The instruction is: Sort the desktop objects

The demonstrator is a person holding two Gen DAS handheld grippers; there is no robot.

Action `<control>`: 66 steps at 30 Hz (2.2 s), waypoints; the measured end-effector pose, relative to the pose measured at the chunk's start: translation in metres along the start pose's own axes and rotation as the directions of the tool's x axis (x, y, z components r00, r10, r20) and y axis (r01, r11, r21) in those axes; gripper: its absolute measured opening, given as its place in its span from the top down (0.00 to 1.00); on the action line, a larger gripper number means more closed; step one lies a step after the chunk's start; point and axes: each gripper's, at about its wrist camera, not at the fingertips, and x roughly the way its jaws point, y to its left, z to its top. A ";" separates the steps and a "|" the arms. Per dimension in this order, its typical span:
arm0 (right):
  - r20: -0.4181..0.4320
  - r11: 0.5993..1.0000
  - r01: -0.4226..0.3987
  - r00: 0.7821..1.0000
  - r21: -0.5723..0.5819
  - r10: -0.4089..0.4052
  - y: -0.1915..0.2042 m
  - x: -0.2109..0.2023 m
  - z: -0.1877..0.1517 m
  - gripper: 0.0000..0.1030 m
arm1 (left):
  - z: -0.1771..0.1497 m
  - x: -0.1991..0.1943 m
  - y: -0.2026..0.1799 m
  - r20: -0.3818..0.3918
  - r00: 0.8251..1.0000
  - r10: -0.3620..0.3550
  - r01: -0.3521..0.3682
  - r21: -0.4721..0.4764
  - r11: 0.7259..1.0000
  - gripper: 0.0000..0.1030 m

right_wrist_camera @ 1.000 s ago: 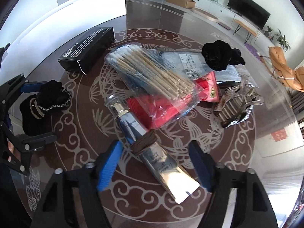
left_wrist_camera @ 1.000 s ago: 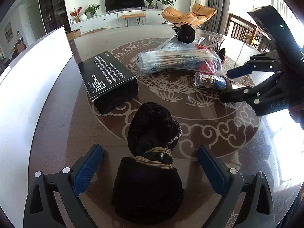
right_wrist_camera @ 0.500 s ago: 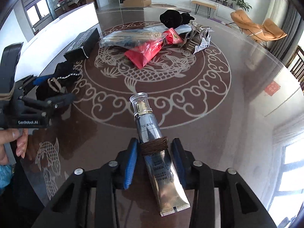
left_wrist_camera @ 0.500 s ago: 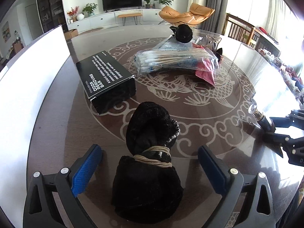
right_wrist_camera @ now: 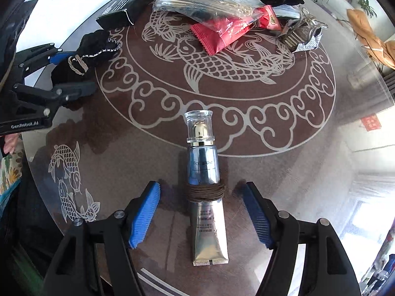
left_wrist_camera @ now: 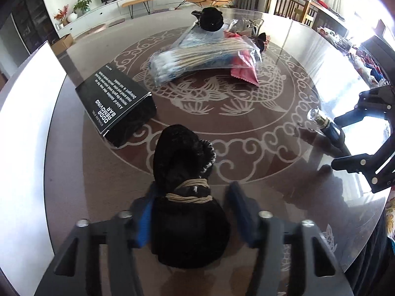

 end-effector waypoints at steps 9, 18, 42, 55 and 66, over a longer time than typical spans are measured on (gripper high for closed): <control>0.064 1.000 -0.010 0.998 0.010 0.009 0.006 -0.040 -0.014 0.72 | -0.011 -0.034 -0.005 0.087 0.994 -0.071 0.076 -0.061 0.995 0.70; 0.141 1.000 0.015 0.990 0.013 -0.016 0.013 -0.079 -0.002 0.72 | -0.025 -0.094 0.012 0.197 0.978 -0.075 0.095 -0.096 0.991 0.70; 0.376 0.859 -0.295 0.804 -0.419 0.460 0.363 -0.140 0.213 0.72 | -0.151 -0.180 0.320 0.073 0.958 0.276 -0.181 -0.592 0.785 0.70; 0.253 0.865 -0.333 0.861 -0.376 0.441 0.387 -0.046 0.223 0.26 | -0.179 -0.140 0.333 -0.047 0.953 0.299 -0.262 -0.622 0.738 0.26; 0.588 0.959 -0.212 0.758 -0.186 0.282 0.241 -0.096 0.151 0.12 | -0.114 -0.180 0.231 0.184 0.936 0.301 -0.186 -0.466 0.865 0.26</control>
